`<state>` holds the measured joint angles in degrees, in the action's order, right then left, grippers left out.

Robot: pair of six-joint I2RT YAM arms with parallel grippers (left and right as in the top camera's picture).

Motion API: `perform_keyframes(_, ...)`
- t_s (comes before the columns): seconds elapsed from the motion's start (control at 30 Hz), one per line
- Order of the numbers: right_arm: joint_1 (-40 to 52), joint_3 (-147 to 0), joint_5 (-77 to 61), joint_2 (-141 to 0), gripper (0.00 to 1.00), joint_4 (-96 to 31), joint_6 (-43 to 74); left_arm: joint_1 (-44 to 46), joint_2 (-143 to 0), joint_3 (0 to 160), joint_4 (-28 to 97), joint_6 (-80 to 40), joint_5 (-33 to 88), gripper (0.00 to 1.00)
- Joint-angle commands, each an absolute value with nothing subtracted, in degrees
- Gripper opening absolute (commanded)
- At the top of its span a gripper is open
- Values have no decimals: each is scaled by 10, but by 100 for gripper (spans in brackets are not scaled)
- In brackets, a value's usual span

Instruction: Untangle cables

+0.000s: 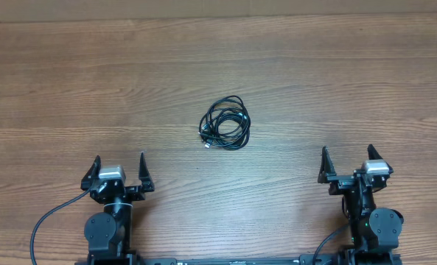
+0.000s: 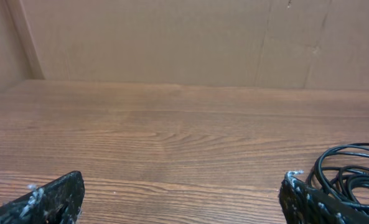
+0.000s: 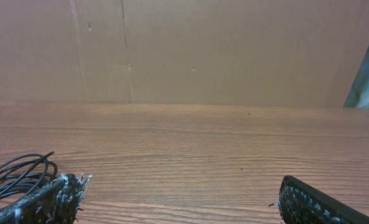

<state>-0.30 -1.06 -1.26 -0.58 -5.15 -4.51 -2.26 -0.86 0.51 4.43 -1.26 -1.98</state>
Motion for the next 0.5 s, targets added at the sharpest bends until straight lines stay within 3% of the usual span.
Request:
perform_keyframes(0.0,0,-5,-11,-2,100,-48,-43,-21,-3,3,39,9,-30,99)
perform_keyframes(0.2,0,-5,-11,-2,100,-48,-43,-20,-3,3,24,-70,111,100)
perform_keyframes(0.37,0,-5,-11,-2,100,-48,-43,-20,-3,4,-122,-74,238,100)
perform_keyframes(0.47,0,-5,-11,-2,100,-48,-43,-20,-3,23,-172,-100,226,100)
